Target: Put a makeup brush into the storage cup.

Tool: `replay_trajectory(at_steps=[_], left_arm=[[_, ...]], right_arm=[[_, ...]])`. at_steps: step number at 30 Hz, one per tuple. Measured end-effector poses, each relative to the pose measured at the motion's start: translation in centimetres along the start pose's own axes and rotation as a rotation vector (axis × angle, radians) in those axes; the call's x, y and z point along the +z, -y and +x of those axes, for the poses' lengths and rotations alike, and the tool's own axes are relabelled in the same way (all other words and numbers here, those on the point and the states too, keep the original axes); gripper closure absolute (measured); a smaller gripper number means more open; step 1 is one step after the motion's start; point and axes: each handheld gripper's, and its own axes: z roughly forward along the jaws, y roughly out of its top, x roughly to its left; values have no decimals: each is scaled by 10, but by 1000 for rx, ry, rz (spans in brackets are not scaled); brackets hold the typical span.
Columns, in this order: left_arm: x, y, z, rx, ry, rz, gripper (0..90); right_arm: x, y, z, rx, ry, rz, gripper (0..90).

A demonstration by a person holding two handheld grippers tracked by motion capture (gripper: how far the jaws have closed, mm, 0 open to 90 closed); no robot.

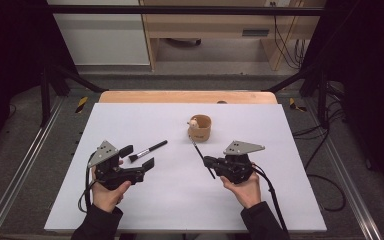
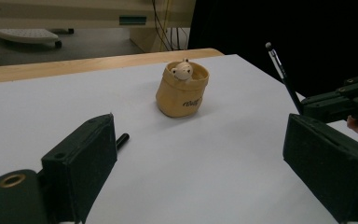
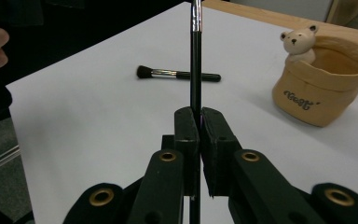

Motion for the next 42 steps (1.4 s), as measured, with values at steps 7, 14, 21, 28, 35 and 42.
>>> replay_trajectory(at_steps=[7,14,21,28,35,42], left_arm=[[14,-3,-8,-18,16,-12,95],[26,-5,-19,-31,50,-23,107],[33,-4,-25,-42,62,-36,123],[39,-5,-30,-73,85,-56,145],[45,-5,-37,-101,108,-72,195],[52,-4,-42,-144,132,-72,271]], right_arm=[[4,0,7,-1,-23,-8,858],[6,1,12,-1,-27,-31,858],[7,0,16,2,-37,-50,858],[9,0,19,-2,-39,-52,858],[9,0,23,-8,-43,-60,858],[10,-1,27,-12,-48,-73,858]])
